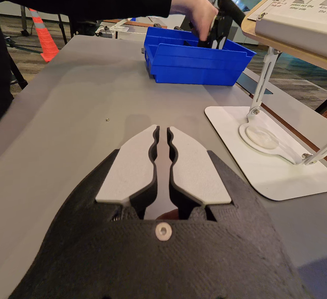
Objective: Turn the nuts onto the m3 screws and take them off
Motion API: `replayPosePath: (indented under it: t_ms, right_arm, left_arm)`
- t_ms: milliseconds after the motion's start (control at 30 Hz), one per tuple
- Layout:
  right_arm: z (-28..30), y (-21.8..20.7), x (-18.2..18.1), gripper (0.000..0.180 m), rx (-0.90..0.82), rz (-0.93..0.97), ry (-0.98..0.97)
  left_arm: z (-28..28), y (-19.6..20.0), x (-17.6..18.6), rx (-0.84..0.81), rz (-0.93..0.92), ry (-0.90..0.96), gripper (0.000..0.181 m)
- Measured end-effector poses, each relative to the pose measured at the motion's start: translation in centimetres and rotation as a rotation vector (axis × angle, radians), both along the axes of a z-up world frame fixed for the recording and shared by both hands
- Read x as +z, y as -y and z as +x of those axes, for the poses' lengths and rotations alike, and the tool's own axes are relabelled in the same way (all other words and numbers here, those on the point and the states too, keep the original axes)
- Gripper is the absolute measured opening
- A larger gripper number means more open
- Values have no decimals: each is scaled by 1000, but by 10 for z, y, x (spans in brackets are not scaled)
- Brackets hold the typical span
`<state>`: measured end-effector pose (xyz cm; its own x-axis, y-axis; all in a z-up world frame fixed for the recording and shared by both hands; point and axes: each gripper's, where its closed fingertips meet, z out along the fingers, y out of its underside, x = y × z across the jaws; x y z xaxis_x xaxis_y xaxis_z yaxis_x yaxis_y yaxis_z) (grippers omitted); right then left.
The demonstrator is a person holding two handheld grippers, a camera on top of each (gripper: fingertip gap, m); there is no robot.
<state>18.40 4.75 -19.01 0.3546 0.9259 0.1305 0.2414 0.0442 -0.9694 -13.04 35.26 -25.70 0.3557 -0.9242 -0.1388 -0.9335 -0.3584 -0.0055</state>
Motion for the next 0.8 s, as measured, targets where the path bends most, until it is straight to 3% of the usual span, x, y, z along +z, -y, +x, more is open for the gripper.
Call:
replayPosePath:
  t_ms: [333,500,800]
  right_arm:
    - [0,1,0,8,6,3,2]
    - [0,1,0,8,8,3,1]
    - [0,1,0,8,10,-5,-7]
  left_arm:
    - [-4,2,-15,215,-73,46,15]
    - [-1,7,-20,250,-129,80,11]
    - [15,13,-4,232,-158,196,29]
